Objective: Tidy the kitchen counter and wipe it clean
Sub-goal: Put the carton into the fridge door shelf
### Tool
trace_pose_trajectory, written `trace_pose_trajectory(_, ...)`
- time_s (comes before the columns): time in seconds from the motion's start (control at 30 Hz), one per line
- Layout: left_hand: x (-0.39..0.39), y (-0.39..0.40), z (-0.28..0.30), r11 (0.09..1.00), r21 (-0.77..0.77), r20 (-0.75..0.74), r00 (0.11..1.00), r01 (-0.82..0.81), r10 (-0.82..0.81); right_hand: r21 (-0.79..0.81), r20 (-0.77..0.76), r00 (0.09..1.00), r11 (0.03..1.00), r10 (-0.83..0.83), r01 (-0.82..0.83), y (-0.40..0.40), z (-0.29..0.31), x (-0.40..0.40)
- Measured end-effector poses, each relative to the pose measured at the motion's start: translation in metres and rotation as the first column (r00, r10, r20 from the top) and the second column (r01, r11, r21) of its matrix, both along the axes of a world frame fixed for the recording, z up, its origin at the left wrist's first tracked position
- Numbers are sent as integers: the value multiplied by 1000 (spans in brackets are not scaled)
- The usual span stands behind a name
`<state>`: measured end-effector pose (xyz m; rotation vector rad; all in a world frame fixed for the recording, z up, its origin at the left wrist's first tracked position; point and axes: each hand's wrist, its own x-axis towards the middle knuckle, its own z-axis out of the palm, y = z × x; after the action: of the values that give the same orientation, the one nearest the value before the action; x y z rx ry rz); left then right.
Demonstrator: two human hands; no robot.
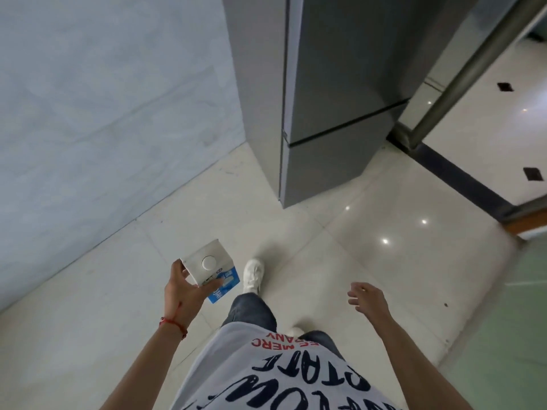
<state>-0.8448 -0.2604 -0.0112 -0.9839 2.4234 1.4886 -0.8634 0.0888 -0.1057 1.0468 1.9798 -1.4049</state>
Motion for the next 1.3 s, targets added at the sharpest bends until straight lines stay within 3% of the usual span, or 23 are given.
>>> trace_pose_trajectory(0.17,-68,-19,-6,999,4,-7,999,-34,34,-46,-93,995,998,37,-42,-46,16,-103)
trace_pose_trajectory(0.37,-190,-35,13,983,0,-77,980,183,-183,41,-283,950,991,133,-126,-109,63,-222)
trace_pose_trajectory(0.5,-269,-42,37,956,10,-144,946,294,-289,186,-551,816,979,174,-83,-144,122,-308)
trace_pose_trajectory(0.67,-325,-35,62,950,-18,-211,927,312,-309,329,-823,532,931,200,159,-171,186,-391)
trace_pose_trajectory(0.9,-340,-28,65,965,9,-248,936,261,-251,361,-882,417,882,217,304,-175,200,-457)
trace_pose_trajectory(1.3,-363,-15,79,973,-28,-321,920,228,-224,537,-823,401,780,402,321,-154,196,-467)
